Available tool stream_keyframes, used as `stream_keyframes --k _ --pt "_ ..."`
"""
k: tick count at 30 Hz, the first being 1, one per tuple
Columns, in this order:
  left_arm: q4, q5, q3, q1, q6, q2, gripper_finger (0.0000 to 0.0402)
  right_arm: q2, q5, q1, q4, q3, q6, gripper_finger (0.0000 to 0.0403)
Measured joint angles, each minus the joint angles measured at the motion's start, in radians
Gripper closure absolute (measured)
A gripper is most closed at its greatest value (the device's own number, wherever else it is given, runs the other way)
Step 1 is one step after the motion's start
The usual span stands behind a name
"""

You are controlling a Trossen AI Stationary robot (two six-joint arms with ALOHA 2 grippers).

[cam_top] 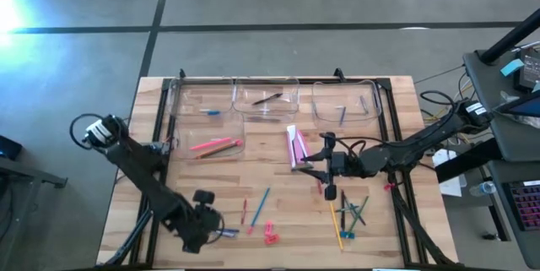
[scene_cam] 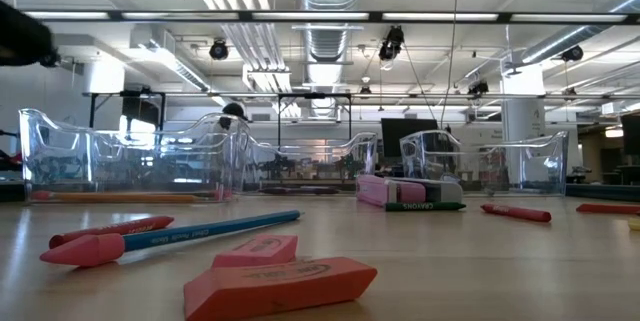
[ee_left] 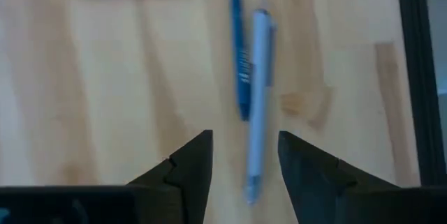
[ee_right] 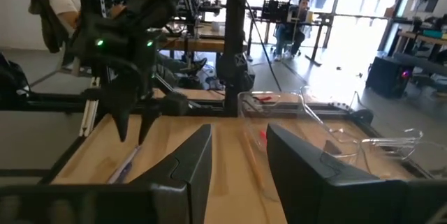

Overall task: Sort crayons/erasers/pens/pencils in bins
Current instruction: Put the light blue pen into the top middle transparent bin

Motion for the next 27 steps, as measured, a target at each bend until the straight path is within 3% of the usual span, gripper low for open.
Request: stream_keyframes --k 9,19,22,27 --pt "0.02 0.023 -0.021 -0.051 -0.122 0.083 0.0254 0.055 0.0 0.001 0.0 -0.003 0.057 0.0275" --pt "0.02 0.068 -0.027 -0.055 -0.122 0.223 0.0257 0.078 0.0 0.001 0.002 -0.001 0.061 0.0275" --pt "0.017 0.07 -0.027 -0.06 -0.104 0.249 0.0281 0.077 0.0 0.001 0.005 -0.001 0.059 0.0275" --pt "0.011 0.094 -0.027 -0.064 -0.094 0.25 0.0357 0.077 0.0 0.0 0.004 -0.001 0.045 0.0275"
